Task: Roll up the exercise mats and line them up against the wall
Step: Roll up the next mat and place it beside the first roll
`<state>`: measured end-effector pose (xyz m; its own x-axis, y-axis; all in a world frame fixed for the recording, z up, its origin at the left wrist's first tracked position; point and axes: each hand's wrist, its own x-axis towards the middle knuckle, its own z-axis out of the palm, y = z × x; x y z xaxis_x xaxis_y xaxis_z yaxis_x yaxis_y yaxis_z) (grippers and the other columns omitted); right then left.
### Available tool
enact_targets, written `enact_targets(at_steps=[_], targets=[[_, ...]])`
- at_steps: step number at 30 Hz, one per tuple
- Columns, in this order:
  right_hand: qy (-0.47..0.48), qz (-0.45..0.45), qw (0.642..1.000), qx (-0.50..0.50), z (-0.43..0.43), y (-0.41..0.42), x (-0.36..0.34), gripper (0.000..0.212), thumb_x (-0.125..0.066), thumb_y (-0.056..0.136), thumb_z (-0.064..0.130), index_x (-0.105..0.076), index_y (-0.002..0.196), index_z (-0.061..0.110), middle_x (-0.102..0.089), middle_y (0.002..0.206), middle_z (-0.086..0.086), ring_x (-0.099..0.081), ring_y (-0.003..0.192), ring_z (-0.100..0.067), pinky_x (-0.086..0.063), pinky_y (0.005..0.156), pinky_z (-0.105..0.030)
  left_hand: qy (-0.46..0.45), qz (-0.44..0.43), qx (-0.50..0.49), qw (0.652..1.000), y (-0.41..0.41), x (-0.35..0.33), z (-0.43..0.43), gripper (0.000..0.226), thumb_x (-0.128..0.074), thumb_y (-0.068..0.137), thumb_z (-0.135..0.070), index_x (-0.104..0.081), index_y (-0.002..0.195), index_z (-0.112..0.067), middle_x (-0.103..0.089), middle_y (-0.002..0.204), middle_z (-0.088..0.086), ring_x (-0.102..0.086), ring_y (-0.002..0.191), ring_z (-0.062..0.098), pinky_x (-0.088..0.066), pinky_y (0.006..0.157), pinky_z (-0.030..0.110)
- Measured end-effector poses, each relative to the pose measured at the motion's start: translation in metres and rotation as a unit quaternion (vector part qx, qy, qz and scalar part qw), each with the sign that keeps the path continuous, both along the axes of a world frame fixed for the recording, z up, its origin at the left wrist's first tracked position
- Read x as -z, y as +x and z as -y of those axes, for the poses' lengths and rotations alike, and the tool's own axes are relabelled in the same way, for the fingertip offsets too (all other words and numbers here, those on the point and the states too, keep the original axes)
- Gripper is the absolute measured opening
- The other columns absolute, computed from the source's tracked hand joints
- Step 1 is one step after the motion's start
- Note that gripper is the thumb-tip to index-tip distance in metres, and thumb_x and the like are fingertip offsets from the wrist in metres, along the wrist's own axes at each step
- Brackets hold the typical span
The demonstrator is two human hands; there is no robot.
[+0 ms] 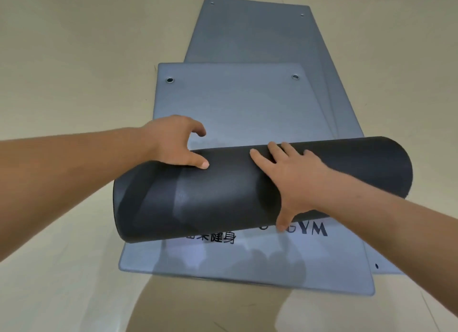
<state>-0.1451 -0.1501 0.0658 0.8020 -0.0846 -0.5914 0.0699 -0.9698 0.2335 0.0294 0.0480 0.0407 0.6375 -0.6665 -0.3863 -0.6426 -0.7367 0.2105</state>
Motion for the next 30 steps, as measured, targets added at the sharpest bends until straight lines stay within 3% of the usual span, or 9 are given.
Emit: enact_targets(at_steps=[2, 4, 6, 9, 14, 16, 21, 26, 30], targets=[[-0.039, 0.012, 0.999, -0.004, -0.002, 0.005, 0.019, 0.173, -0.090, 0.043, 0.076, 0.028, 0.158, 0.025, 0.006, 0.170, -0.019, -0.003, 0.157, -0.045, -0.027, 0.118, -0.067, -0.013, 0.059, 0.026, 0.998, -0.014, 0.000, -0.002, 0.069, -0.070, 0.087, -0.063, -0.054, 0.145, -0.029, -0.056, 0.146, -0.006, -0.055, 0.130, 0.021, -0.051, 0.100, 0.041], [-0.036, 0.020, 0.999, -0.005, 0.005, 0.018, 0.023, 0.174, -0.089, 0.039, 0.079, 0.027, 0.158, 0.027, -0.001, 0.169, -0.018, -0.011, 0.155, -0.042, -0.031, 0.117, -0.064, -0.015, 0.084, 0.097, 0.992, -0.034, 0.000, -0.002, 0.068, -0.064, 0.087, -0.067, -0.053, 0.145, -0.031, -0.057, 0.142, -0.006, -0.057, 0.125, 0.022, -0.052, 0.097, 0.042], [-0.001, 0.014, 1.000, 0.004, 0.016, 0.037, 0.016, 0.171, -0.089, 0.035, 0.080, 0.021, 0.159, 0.035, -0.014, 0.168, -0.009, -0.024, 0.152, -0.034, -0.040, 0.112, -0.056, 0.026, 0.072, 0.137, 0.988, -0.053, 0.001, -0.001, 0.098, -0.063, 0.074, -0.083, -0.038, 0.154, -0.032, -0.047, 0.151, -0.003, -0.050, 0.134, 0.025, -0.048, 0.105, 0.047], [0.063, 0.002, 0.997, 0.038, 0.030, 0.060, 0.003, 0.164, -0.091, 0.033, 0.077, 0.008, 0.160, 0.047, -0.014, 0.167, 0.003, -0.030, 0.151, -0.027, -0.047, 0.106, -0.052, 0.109, 0.060, 0.121, 0.985, -0.074, 0.015, -0.003, 0.143, -0.069, 0.060, -0.090, 0.007, 0.164, -0.028, -0.005, 0.172, 0.007, -0.011, 0.158, 0.034, -0.024, 0.123, 0.062], [0.106, 0.095, 0.987, 0.068, 0.037, 0.052, 0.002, 0.133, -0.090, 0.048, 0.073, -0.023, 0.159, 0.047, -0.026, 0.161, 0.006, -0.032, 0.147, -0.025, -0.042, 0.108, -0.051, 0.106, 0.088, 0.079, 0.987, -0.062, 0.037, -0.012, 0.155, -0.079, 0.058, -0.084, 0.032, 0.156, -0.037, 0.012, 0.173, 0.010, 0.005, 0.160, 0.037, -0.017, 0.123, 0.068], [0.087, 0.118, 0.988, 0.037, 0.034, 0.039, 0.005, 0.121, -0.083, 0.058, 0.078, -0.024, 0.159, 0.047, -0.031, 0.161, 0.004, -0.033, 0.147, -0.022, -0.038, 0.112, -0.047, 0.103, 0.081, 0.075, 0.989, -0.053, 0.042, -0.011, 0.157, -0.081, 0.056, -0.083, 0.033, 0.155, -0.039, 0.010, 0.173, 0.007, 0.003, 0.160, 0.037, -0.019, 0.122, 0.069], [-0.002, 0.085, 0.996, 0.016, 0.018, 0.019, 0.035, 0.160, -0.078, 0.046, 0.088, 0.021, 0.160, 0.033, 0.004, 0.172, -0.010, 0.001, 0.159, -0.037, -0.016, 0.123, -0.065, 0.101, 0.086, 0.084, 0.988, -0.041, 0.040, 0.000, 0.147, -0.077, 0.052, -0.083, 0.014, 0.159, -0.038, -0.022, 0.164, 0.008, -0.028, 0.149, 0.036, -0.038, 0.111, 0.066], [-0.009, 0.153, 0.988, -0.012, 0.029, 0.029, 0.037, 0.145, -0.076, 0.042, 0.082, -0.005, 0.160, 0.034, -0.033, 0.156, -0.005, -0.037, 0.142, -0.031, -0.040, 0.106, -0.054, 0.081, 0.070, 0.099, 0.989, -0.026, 0.025, 0.006, 0.130, -0.073, 0.052, -0.077, -0.008, 0.157, -0.038, -0.054, 0.135, -0.001, -0.058, 0.114, 0.026, -0.055, 0.093, 0.050], [0.033, 0.112, 0.993, -0.015, 0.033, 0.032, 0.013, 0.137, -0.076, 0.039, 0.083, -0.015, 0.154, 0.041, -0.042, 0.136, 0.006, -0.056, 0.117, -0.023, -0.048, 0.094, -0.045, 0.082, -0.018, 0.085, 0.993, -0.023, 0.000, 0.010, 0.112, -0.085, 0.053, -0.064, -0.029, 0.149, -0.047, -0.063, 0.113, -0.012, -0.064, 0.098, 0.019, -0.058, 0.085, 0.040]])
